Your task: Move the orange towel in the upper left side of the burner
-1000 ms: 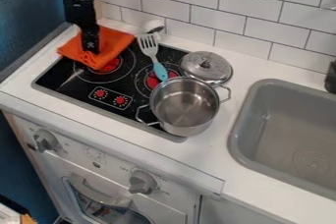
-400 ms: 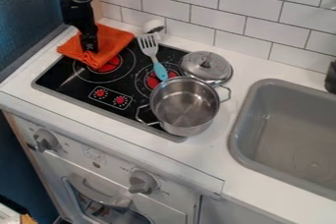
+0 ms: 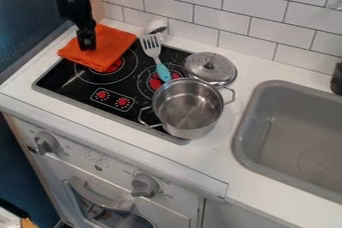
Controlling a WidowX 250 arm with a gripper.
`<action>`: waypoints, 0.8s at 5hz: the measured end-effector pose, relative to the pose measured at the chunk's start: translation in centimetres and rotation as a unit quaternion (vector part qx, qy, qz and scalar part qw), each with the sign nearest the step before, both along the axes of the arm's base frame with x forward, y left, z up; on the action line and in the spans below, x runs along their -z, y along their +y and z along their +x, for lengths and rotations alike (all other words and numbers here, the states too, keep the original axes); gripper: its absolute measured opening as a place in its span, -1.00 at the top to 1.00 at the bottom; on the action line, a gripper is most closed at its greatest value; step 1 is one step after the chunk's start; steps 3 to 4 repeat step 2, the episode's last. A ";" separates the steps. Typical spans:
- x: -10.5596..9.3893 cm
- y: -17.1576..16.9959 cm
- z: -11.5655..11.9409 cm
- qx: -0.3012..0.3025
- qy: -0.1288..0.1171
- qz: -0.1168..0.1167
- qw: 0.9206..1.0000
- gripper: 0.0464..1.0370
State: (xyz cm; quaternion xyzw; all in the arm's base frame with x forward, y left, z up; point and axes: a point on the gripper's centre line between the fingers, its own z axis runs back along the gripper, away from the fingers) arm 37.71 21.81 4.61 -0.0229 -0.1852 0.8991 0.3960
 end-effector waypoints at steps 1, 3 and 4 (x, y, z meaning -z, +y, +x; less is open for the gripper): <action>-2.2 -0.6 -0.1 0.001 -0.022 0.006 1.000 -0.93; -3.7 -1.1 -0.4 -0.002 -0.038 0.011 0.999 -0.93; -3.7 -1.1 -0.4 -0.002 -0.038 0.011 0.999 -0.93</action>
